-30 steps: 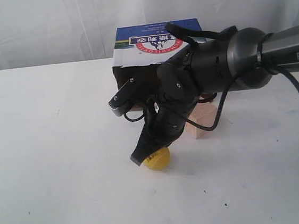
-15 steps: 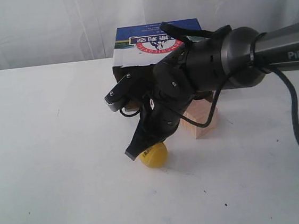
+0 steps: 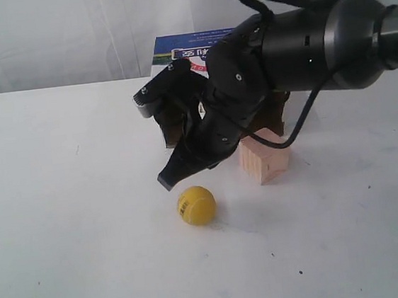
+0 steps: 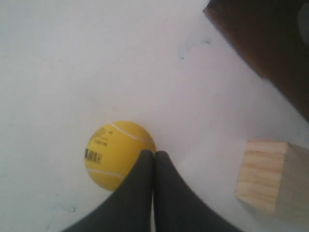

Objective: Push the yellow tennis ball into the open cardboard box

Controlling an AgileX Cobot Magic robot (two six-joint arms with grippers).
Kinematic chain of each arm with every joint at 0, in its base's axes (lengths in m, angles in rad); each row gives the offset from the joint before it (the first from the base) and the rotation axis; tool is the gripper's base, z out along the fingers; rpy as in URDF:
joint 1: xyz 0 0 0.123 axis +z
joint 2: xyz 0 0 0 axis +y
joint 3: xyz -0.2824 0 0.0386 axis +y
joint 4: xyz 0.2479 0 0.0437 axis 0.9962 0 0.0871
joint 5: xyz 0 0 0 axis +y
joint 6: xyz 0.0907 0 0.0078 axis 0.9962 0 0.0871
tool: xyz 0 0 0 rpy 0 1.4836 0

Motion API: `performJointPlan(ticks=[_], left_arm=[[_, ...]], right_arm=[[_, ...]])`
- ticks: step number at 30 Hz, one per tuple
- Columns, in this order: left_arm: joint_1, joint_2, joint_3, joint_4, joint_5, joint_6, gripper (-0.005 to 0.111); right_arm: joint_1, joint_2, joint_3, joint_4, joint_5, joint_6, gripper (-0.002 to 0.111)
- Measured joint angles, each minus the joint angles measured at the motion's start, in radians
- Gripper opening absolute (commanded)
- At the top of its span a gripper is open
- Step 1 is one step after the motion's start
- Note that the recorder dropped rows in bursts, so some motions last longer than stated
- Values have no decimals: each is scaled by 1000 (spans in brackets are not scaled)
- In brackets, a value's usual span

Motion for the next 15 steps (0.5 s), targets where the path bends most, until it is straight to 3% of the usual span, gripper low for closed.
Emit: performJointPlan(ticks=[15], left_arm=[[0, 0, 0, 0, 0, 0, 0]], right_arm=[[46, 119, 0, 10, 19, 6, 0]])
